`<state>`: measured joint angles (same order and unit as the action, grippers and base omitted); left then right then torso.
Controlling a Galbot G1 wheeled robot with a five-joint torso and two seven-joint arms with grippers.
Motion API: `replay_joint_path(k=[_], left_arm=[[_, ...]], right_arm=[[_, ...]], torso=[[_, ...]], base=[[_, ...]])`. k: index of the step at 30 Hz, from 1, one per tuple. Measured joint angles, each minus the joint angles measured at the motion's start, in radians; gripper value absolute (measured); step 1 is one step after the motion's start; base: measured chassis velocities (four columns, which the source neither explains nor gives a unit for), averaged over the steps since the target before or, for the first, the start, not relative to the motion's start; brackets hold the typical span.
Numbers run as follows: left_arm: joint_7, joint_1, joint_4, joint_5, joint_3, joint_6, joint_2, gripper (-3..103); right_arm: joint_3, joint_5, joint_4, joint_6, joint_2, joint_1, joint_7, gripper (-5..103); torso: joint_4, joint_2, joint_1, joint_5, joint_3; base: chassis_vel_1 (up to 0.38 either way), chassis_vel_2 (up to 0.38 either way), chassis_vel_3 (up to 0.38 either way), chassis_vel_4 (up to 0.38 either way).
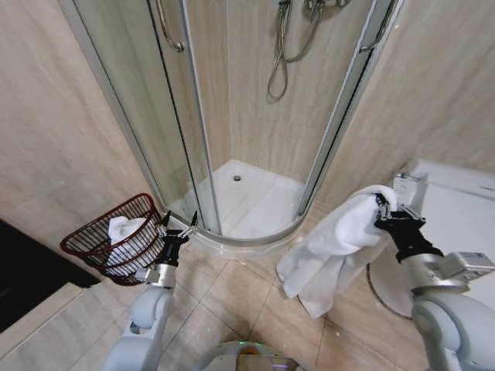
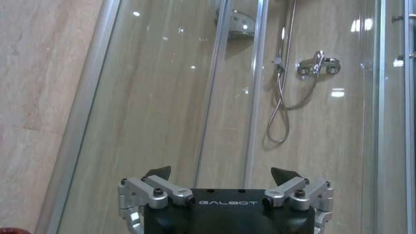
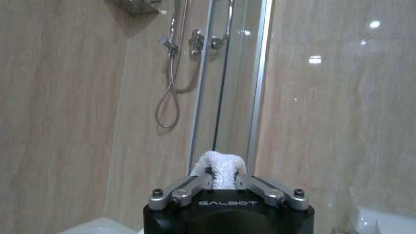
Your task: Discard the used towel into the hamper.
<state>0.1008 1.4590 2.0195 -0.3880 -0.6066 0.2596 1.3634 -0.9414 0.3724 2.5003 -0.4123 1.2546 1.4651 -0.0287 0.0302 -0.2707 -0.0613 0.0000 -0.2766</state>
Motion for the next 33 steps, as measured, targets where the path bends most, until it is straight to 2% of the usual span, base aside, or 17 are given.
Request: replay_joint_path(k=[33], left_arm=[[0.0,0.016,0.022,0.005,-0.006,-0.008,0.007,100]], right_arm=[[-0.027,0.001,0.0,0.0,-0.003,0.025,-0.002,3]], torso=[[-0.0001,-0.135,-0.043,0.0,-0.091]], base=[[0.01,-0.009,-0.011,0.009]])
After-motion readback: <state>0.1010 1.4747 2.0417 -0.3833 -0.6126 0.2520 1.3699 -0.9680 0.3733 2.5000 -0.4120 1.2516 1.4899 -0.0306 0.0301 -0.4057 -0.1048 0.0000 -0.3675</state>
